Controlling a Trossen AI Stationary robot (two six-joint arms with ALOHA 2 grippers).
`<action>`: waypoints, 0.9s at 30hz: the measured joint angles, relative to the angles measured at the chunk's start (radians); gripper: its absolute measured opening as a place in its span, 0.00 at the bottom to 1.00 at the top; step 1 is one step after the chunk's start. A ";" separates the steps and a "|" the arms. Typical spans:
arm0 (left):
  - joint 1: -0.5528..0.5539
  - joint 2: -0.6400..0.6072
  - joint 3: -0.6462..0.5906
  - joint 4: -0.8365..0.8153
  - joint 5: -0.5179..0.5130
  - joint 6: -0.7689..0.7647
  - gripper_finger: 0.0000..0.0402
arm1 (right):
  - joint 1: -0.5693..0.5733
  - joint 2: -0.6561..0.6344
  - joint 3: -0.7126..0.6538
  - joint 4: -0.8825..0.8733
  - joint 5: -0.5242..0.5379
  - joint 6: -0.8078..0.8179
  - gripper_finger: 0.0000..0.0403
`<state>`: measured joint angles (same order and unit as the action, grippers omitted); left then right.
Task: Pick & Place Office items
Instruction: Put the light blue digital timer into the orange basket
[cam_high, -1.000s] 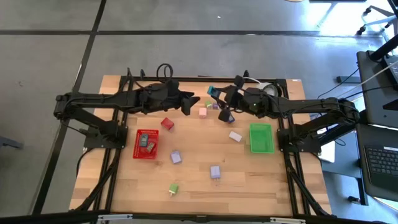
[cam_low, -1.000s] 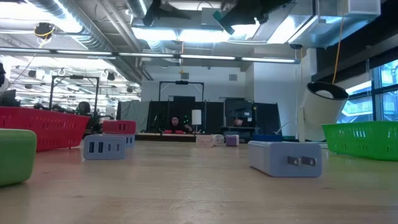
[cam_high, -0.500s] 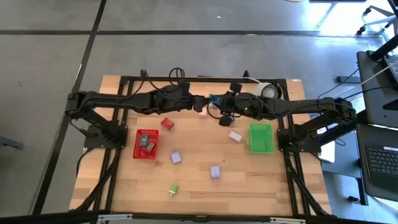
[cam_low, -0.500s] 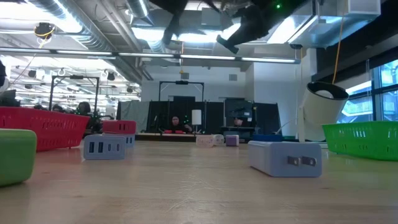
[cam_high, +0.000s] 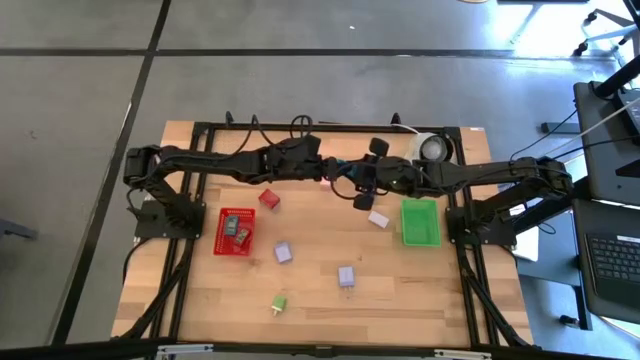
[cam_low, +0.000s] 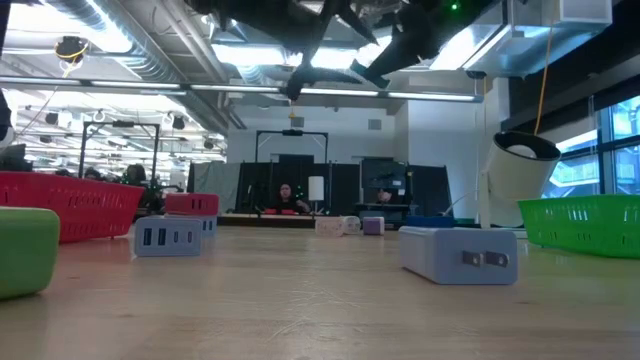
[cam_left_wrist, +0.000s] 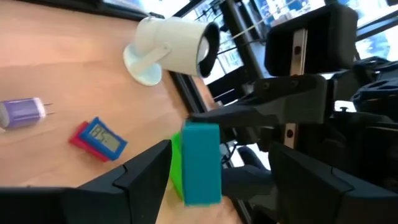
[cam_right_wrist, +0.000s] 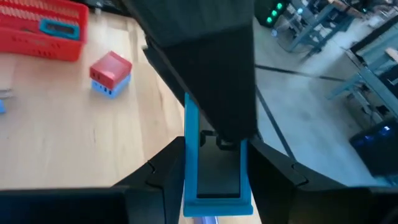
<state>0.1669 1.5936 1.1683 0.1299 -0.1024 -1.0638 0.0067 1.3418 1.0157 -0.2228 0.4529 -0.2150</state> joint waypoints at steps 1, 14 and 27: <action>0.000 -0.001 0.000 -0.004 0.000 -0.004 0.65 | 0.003 0.000 0.000 -0.009 0.014 0.003 0.37; 0.001 -0.002 0.000 -0.022 -0.001 -0.007 0.40 | 0.028 0.000 0.000 -0.033 0.054 0.019 0.37; 0.001 -0.002 0.000 -0.051 0.009 -0.006 0.16 | 0.028 0.000 0.000 -0.035 0.053 0.051 0.37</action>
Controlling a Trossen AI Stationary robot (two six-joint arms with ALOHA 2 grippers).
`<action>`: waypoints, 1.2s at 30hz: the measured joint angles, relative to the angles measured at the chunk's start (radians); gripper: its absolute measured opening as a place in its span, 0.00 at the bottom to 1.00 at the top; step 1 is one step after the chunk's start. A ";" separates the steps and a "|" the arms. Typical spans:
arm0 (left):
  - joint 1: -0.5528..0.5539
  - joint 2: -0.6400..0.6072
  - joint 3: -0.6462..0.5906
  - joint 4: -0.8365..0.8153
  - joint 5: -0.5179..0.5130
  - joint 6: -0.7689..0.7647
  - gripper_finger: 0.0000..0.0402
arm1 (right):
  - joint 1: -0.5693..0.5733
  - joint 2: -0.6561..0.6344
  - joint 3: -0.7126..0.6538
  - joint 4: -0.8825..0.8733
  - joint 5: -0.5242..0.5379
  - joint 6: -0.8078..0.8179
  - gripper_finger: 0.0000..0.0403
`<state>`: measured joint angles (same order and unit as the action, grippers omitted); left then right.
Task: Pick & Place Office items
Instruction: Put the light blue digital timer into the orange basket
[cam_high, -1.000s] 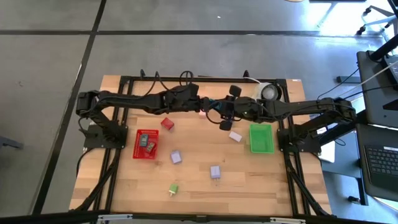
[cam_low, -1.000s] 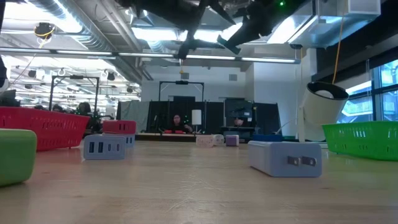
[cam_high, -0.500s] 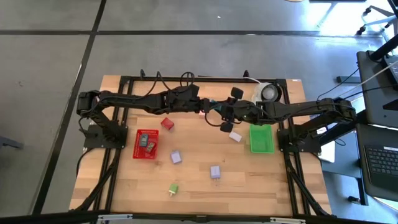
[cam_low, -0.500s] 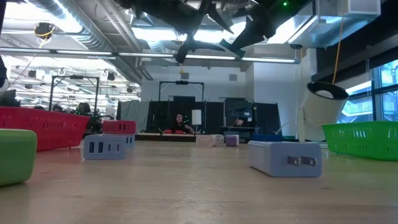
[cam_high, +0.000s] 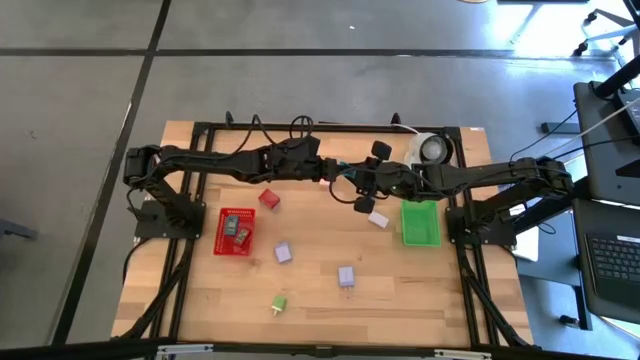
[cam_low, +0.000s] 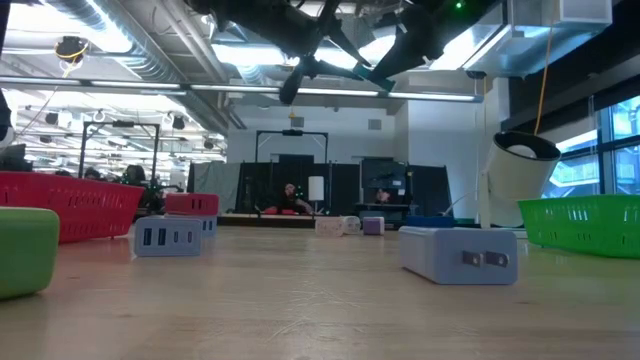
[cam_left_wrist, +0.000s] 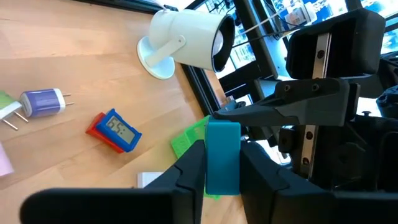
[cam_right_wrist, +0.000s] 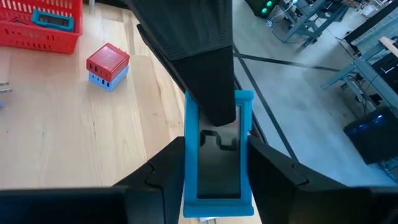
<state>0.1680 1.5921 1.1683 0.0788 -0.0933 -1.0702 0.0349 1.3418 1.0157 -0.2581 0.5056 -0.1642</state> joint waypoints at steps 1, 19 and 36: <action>0.000 0.000 0.000 0.000 0.000 0.000 0.16 | 0.000 0.000 0.000 0.000 0.000 0.000 0.38; -0.001 -0.001 0.000 0.001 0.006 0.029 0.17 | 0.000 -0.016 0.000 -0.004 -0.035 0.000 0.70; 0.090 -0.055 0.000 -0.027 0.173 0.107 0.17 | 0.000 -0.050 0.351 -0.846 -0.106 0.363 0.71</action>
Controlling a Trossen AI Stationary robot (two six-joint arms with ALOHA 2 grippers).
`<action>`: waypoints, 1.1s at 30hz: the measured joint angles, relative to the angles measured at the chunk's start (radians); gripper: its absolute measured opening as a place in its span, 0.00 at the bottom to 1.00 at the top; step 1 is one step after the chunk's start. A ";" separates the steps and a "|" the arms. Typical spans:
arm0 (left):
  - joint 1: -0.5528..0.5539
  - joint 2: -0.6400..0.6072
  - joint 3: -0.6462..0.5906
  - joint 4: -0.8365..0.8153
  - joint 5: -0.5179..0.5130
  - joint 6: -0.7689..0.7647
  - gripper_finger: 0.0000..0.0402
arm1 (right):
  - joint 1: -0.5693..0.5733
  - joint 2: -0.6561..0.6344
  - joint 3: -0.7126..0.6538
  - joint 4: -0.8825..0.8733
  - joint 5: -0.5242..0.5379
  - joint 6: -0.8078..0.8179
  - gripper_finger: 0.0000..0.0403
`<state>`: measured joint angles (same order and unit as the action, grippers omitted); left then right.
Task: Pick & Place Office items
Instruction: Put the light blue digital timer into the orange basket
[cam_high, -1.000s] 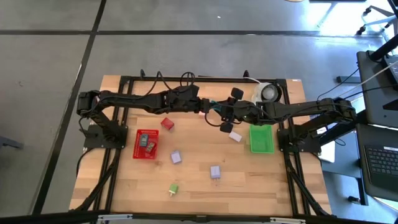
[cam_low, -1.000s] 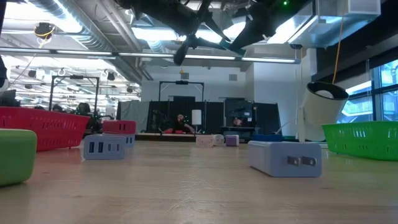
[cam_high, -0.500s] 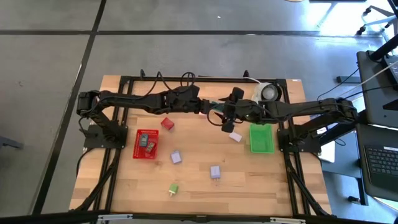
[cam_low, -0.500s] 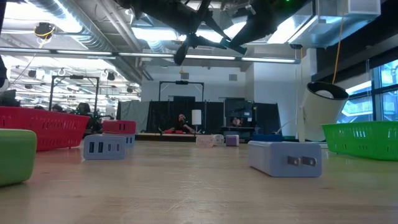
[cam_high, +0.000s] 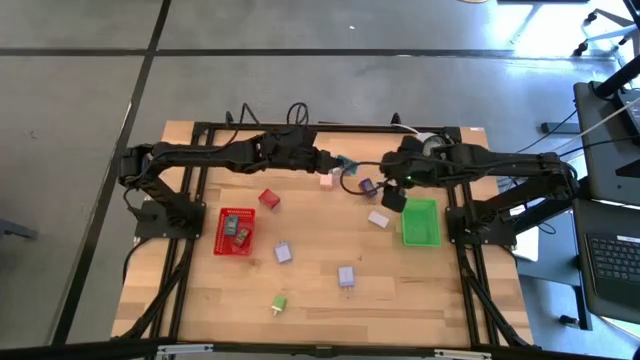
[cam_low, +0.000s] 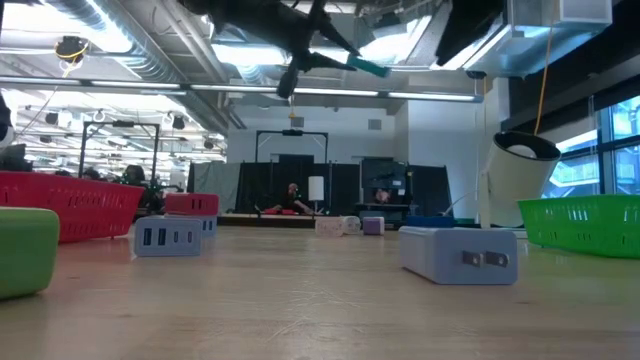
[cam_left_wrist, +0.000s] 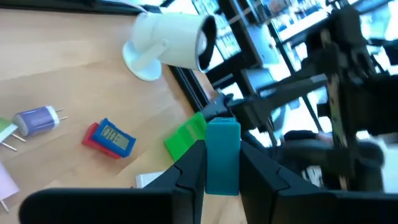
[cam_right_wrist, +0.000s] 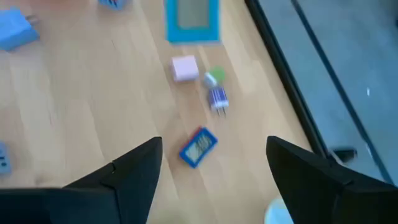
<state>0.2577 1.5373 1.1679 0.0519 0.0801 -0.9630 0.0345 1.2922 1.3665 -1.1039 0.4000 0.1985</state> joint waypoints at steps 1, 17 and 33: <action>0.002 -0.012 0.000 -0.024 0.022 0.018 0.17 | 0.000 0.000 0.007 -0.020 0.000 0.013 0.71; -0.165 -0.346 0.000 -1.174 -0.123 -0.072 0.17 | -0.001 0.013 -0.152 0.101 0.079 0.191 0.69; -0.429 -0.142 0.000 -1.483 -0.181 -0.242 0.17 | -0.003 0.014 -0.375 0.439 0.082 0.266 0.69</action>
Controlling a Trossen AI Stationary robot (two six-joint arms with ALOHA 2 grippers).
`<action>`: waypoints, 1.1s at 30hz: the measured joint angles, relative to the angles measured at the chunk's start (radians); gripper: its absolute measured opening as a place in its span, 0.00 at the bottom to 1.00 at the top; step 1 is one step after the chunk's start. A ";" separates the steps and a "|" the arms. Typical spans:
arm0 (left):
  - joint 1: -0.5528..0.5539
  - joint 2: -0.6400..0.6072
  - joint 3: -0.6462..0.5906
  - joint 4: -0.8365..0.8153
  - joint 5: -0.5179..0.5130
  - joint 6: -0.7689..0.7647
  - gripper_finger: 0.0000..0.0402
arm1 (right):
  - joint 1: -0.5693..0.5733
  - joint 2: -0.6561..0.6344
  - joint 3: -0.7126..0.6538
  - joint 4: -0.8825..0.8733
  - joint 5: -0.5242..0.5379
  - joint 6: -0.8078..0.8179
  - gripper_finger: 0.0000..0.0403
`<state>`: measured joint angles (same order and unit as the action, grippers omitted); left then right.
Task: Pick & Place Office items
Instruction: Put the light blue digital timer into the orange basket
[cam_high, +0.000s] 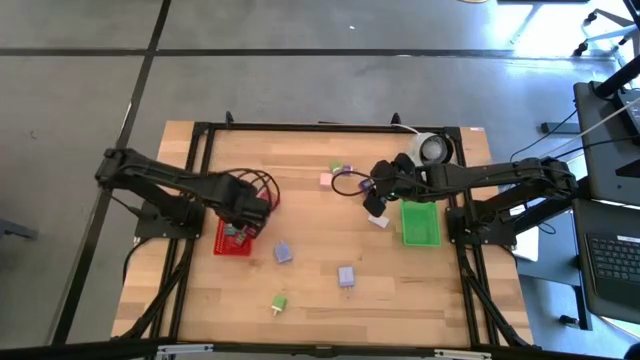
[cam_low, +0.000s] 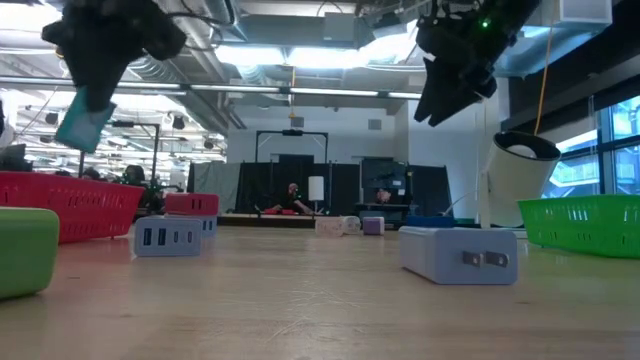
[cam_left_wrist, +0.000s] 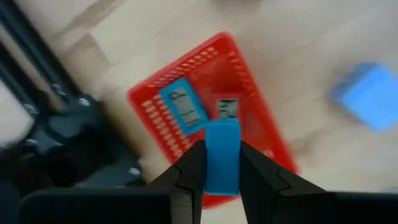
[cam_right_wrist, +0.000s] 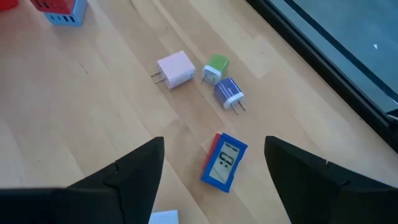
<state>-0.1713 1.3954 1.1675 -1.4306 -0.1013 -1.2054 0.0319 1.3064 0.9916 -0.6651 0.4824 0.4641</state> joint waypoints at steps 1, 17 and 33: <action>-0.001 0.016 0.000 0.005 -0.022 0.042 0.17 | 0.000 0.000 0.000 0.005 0.000 0.000 0.69; -0.013 -0.031 -0.270 0.250 0.071 0.014 0.18 | -0.013 0.000 0.000 0.030 -0.012 0.066 0.69; 0.021 -0.035 -0.260 0.217 0.143 0.016 0.39 | -0.031 0.014 0.000 0.016 -0.042 0.106 0.69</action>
<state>-0.1507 1.3609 0.9075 -1.2139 0.0416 -1.1891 0.0013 1.3206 0.9916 -0.6492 0.4406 0.5701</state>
